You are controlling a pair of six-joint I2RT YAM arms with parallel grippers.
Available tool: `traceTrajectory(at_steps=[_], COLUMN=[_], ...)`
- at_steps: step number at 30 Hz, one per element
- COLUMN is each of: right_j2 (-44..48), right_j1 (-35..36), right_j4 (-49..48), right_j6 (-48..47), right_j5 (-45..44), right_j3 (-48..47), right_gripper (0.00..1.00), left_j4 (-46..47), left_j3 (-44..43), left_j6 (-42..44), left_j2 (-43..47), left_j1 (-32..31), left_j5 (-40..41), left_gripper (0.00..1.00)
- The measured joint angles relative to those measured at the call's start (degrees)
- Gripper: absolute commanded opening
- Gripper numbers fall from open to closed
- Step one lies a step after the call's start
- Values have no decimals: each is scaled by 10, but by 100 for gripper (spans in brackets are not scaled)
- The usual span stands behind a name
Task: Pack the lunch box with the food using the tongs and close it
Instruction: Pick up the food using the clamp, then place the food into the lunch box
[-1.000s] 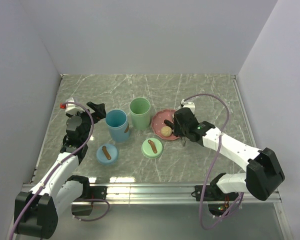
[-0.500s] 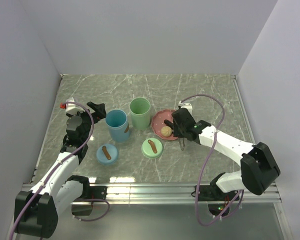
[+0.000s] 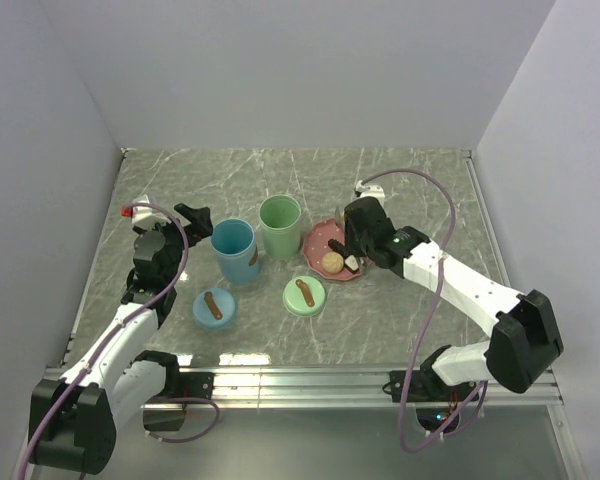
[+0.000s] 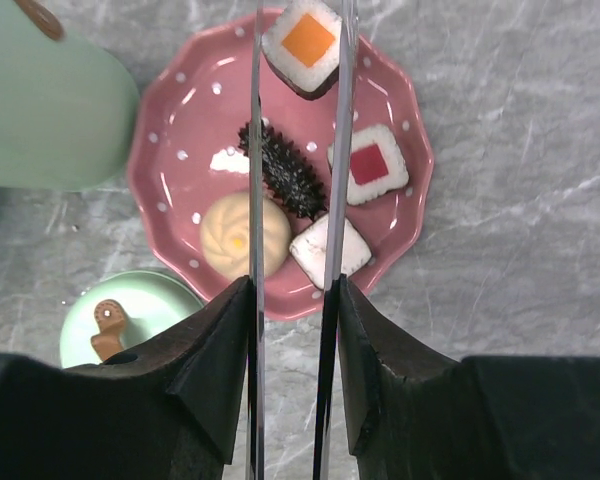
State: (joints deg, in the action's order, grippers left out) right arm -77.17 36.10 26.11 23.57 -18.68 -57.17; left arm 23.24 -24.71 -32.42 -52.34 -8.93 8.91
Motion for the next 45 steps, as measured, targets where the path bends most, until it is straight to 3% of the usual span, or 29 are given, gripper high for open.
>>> traceTrajectory(at_steps=[11, 30, 45], right_j2=[11, 19, -22], right_j1=[16, 173, 269], right_j4=[28, 53, 31], right_j6=[-17, -53, -92], right_j5=[0, -43, 5], right_j3=[-51, -168, -194], right_gripper=[41, 42, 42], left_j4=[0, -17, -17], left_j3=[0, 0, 0], left_j6=[0, 0, -2], left_j2=[0, 17, 18], left_j1=[0, 0, 0], left_j5=[0, 7, 15], left_gripper=[99, 99, 99])
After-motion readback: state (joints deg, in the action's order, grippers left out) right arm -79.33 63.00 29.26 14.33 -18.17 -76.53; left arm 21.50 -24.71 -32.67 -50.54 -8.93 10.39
